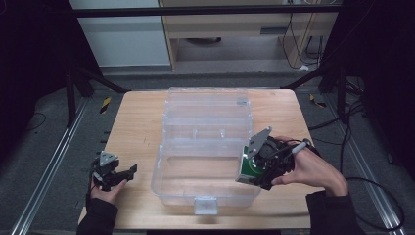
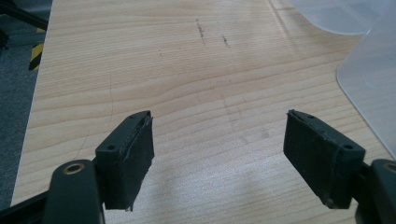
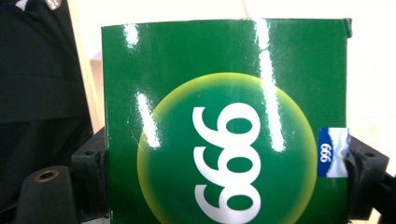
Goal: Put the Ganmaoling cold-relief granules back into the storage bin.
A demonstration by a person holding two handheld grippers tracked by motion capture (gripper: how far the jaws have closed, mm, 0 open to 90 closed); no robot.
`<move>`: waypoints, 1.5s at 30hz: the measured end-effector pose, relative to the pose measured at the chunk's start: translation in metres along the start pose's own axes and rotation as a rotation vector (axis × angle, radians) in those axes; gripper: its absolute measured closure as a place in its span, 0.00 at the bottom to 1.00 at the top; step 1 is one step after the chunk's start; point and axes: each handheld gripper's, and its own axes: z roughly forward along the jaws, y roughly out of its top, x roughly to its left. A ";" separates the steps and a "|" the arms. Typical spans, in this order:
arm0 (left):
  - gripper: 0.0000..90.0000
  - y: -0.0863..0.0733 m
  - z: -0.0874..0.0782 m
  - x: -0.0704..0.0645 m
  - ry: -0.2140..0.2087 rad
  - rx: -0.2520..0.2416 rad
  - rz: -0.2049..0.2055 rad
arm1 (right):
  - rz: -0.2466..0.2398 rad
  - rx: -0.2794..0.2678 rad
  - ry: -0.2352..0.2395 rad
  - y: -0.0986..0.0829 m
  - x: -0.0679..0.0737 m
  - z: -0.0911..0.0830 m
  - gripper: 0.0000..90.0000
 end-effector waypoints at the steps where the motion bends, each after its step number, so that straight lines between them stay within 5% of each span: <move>1: 0.26 0.000 0.000 0.000 0.000 0.001 0.000 | 0.002 0.003 -0.002 0.002 0.000 0.003 0.17; 30: 0.27 0.000 -0.001 0.000 -0.002 -0.002 0.001 | -0.052 0.023 0.010 0.021 0.006 0.045 0.18; 45: 0.26 0.000 0.000 0.001 -0.001 -0.001 0.001 | -0.019 0.019 0.050 0.007 0.006 0.064 0.18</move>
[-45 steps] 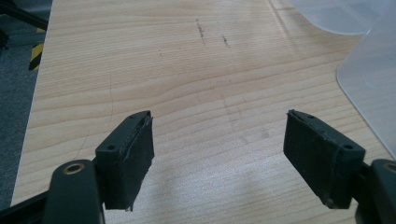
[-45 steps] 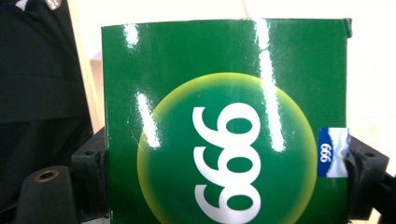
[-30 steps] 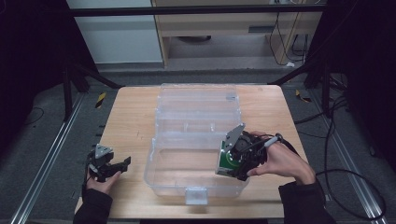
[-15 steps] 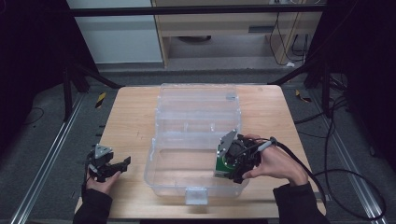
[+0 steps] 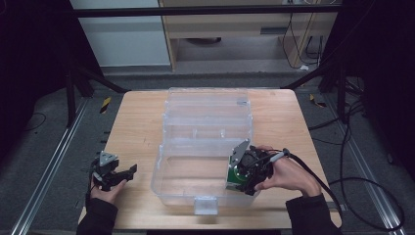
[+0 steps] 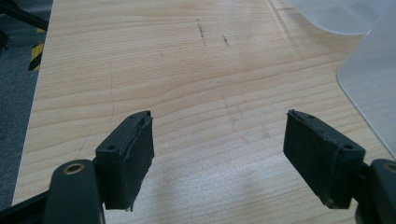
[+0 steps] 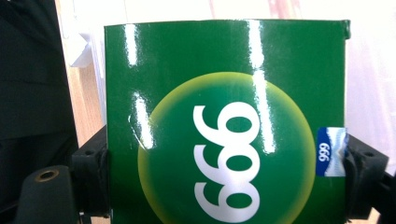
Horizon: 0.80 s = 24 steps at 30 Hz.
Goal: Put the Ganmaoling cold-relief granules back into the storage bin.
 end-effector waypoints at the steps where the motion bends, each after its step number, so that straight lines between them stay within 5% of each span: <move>1: 0.26 0.000 0.000 0.000 0.000 0.000 0.001 | 0.003 0.002 0.004 0.000 0.000 0.001 0.18; 24: 0.26 0.000 -0.001 0.000 0.000 -0.004 0.000 | -0.010 0.054 0.024 -0.004 -0.002 0.030 0.16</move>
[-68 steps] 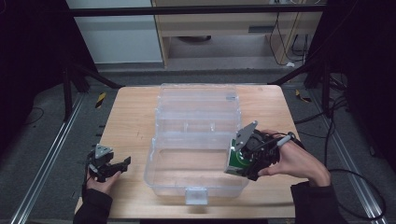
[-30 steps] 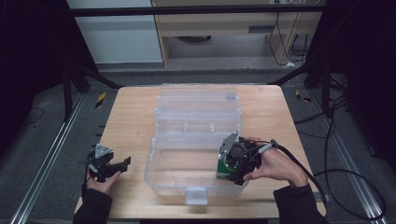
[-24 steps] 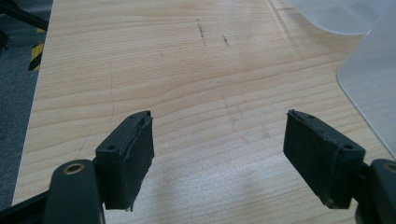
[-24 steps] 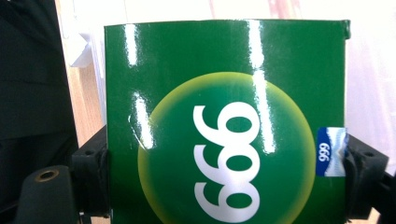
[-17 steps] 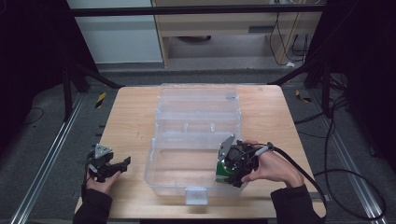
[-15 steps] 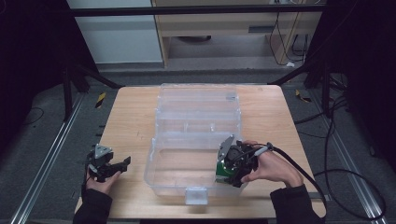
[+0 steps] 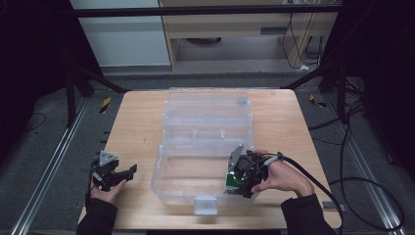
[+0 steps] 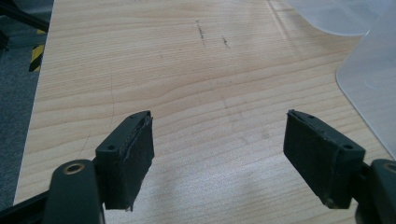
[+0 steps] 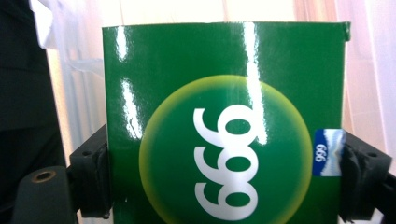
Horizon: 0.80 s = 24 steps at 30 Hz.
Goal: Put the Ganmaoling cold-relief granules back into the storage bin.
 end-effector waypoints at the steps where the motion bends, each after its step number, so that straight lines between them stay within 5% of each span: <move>1: 0.26 0.000 0.000 0.000 0.000 0.001 -0.001 | -0.001 0.005 0.000 0.000 0.000 0.001 0.16; 9: 0.26 0.000 0.000 0.000 0.000 0.001 0.000 | 0.008 0.032 0.004 -0.003 -0.001 0.011 0.16; 16: 0.26 0.000 0.001 0.000 0.000 0.004 0.001 | 0.053 -0.061 -0.030 -0.013 -0.002 -0.010 0.15; 24: 0.26 0.000 0.001 0.000 0.000 0.004 0.001 | 0.121 -0.197 -0.152 -0.032 0.002 -0.049 0.08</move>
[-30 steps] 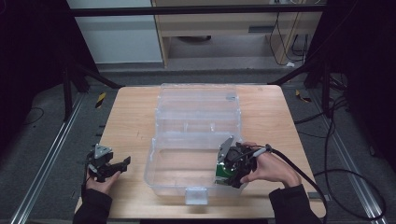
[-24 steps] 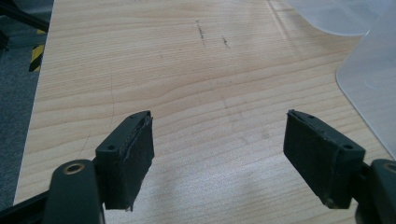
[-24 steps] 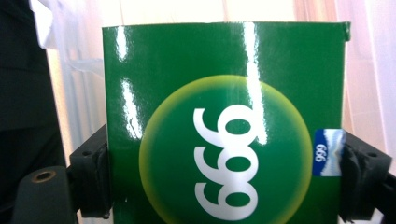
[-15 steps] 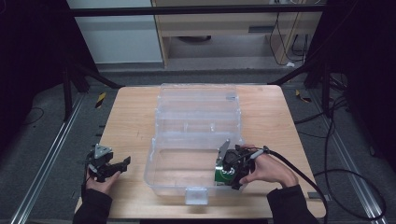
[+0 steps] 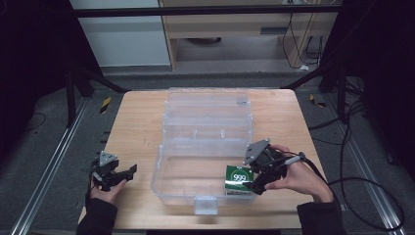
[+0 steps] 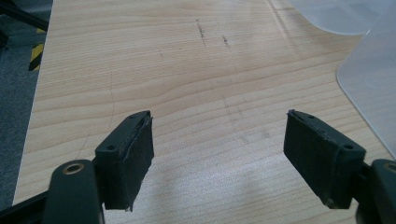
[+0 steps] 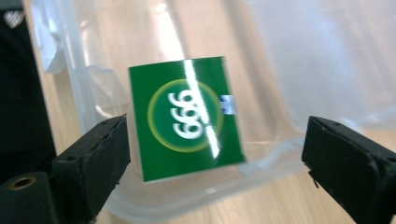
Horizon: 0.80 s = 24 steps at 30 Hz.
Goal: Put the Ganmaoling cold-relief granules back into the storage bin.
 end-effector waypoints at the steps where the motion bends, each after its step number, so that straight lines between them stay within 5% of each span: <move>1: 0.26 0.000 0.000 0.000 0.000 0.001 0.000 | 0.018 -0.030 -0.017 -0.002 -0.001 -0.005 0.06; 9: 0.26 0.000 0.000 0.000 0.001 0.002 0.000 | 0.207 -0.215 -0.182 -0.032 -0.007 -0.028 0.04; 24: 0.26 0.000 0.000 0.000 0.002 0.001 -0.001 | 0.530 -0.324 -0.365 -0.099 -0.016 -0.014 0.02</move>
